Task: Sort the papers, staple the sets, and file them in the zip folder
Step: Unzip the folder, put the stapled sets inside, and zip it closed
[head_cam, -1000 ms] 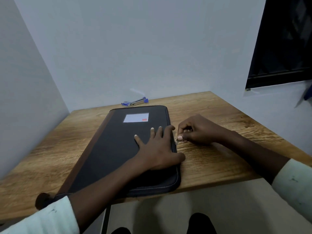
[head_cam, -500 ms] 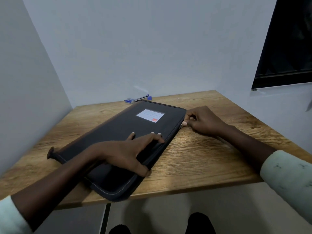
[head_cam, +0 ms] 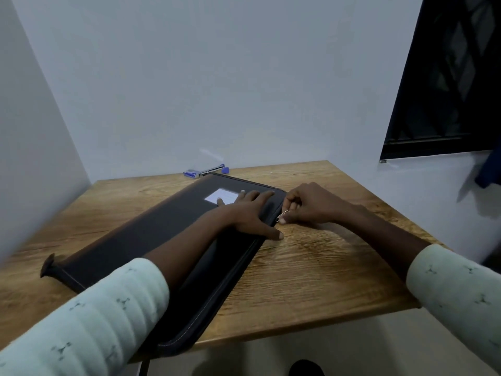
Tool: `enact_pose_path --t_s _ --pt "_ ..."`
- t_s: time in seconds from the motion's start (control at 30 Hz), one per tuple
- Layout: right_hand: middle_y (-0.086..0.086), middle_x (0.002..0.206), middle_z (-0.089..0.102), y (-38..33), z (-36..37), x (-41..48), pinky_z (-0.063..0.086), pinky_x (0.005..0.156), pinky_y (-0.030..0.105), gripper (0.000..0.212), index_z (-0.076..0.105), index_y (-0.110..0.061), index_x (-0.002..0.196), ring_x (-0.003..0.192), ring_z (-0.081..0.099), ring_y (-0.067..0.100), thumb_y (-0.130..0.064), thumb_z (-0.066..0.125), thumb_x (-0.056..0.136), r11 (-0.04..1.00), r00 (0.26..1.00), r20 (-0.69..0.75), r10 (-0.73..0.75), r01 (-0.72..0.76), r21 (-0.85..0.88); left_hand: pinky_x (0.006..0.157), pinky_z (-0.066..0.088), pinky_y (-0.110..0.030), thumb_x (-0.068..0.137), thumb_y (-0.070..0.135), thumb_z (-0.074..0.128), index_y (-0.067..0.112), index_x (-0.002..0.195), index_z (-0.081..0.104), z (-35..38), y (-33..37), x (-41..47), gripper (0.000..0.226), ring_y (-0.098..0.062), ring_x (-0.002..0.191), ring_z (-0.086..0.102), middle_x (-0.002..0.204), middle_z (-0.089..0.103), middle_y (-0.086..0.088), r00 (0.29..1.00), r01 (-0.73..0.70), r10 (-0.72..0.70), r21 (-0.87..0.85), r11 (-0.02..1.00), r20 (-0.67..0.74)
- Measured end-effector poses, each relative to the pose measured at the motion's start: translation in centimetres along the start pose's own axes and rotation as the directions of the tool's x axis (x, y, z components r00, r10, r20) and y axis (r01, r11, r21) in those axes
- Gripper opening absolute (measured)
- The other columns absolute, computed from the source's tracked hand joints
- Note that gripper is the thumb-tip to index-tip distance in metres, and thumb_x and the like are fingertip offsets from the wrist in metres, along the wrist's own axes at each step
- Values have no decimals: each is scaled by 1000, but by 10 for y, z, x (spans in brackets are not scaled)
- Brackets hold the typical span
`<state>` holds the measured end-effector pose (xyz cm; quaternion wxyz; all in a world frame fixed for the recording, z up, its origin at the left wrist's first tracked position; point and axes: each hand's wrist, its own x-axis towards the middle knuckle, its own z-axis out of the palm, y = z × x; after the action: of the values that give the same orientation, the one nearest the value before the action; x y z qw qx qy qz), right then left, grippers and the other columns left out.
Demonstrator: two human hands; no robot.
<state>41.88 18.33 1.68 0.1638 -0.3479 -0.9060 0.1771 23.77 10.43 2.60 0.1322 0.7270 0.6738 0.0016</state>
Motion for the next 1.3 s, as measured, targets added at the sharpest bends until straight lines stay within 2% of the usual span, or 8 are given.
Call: enact_pose_path --t_s 0.13,0.33,0.7,0.93,1.07,1.17,1.23,1.3 --pt "-8 72 66 2 4 2 45 59 16 18 67 -24 75 69 63 5 -29 84 75 1000 1000 -11 -3 3 -3 110 -14 -71 81 70 60 42 155 -2 8 -9 13 101 -21 151 -18 166 -11 4 999 -22 21 -7 1000 -30" --pt "-11 64 64 7 7 5 44 53 12 22 64 -19 66 59 58 -4 -19 83 76 999 998 -61 -3 5 39 110 -16 -70 91 65 46 45 154 -4 23 -15 13 83 -19 151 -18 166 -12 4 993 -70 74 46 996 -90" --pt "-6 69 67 32 -3 11 40 54 15 17 68 -11 70 62 58 4 -16 82 76 996 992 -104 65 -71 -52 112 -15 -67 98 54 40 44 155 -7 25 -16 -17 74 -13 151 -17 166 -13 5 984 -176 178 76 981 -16" --pt "-17 53 64 30 -9 13 42 52 8 16 68 -13 69 54 58 -7 -12 82 77 996 994 -58 92 -91 10 115 -17 -62 100 48 41 44 155 -6 27 -26 -44 72 -5 149 -19 165 -14 12 956 -293 291 70 954 38" --pt "-12 61 65 24 -5 14 43 54 8 18 66 -17 70 57 59 -7 -17 84 75 998 997 -42 60 -58 37 114 -24 -52 100 43 49 44 155 1 19 -35 -60 73 1 148 -17 164 -11 17 924 -366 360 22 930 130" --pt "-10 66 66 18 -2 13 43 57 11 15 66 -17 75 59 59 -5 -19 81 78 998 1000 6 19 -20 58 120 -6 -41 96 50 54 44 151 25 6 -40 -67 63 1 148 9 163 17 15 915 -372 382 -94 924 128" --pt "-9 72 66 16 -3 10 45 63 17 11 67 -18 79 65 58 -1 -20 77 82 998 1000 26 2 -3 57 118 29 -40 94 57 52 36 138 47 -1 -37 -62 49 -5 132 42 143 49 11 935 -354 353 -209 912 -44" --pt "-7 75 68 16 -7 8 46 67 23 7 68 -18 83 68 59 2 -20 74 85 996 998 62 5 -11 86 106 40 -45 94 61 47 33 133 52 0 -30 -49 48 -8 123 48 132 54 10 934 -331 302 -141 933 -192"
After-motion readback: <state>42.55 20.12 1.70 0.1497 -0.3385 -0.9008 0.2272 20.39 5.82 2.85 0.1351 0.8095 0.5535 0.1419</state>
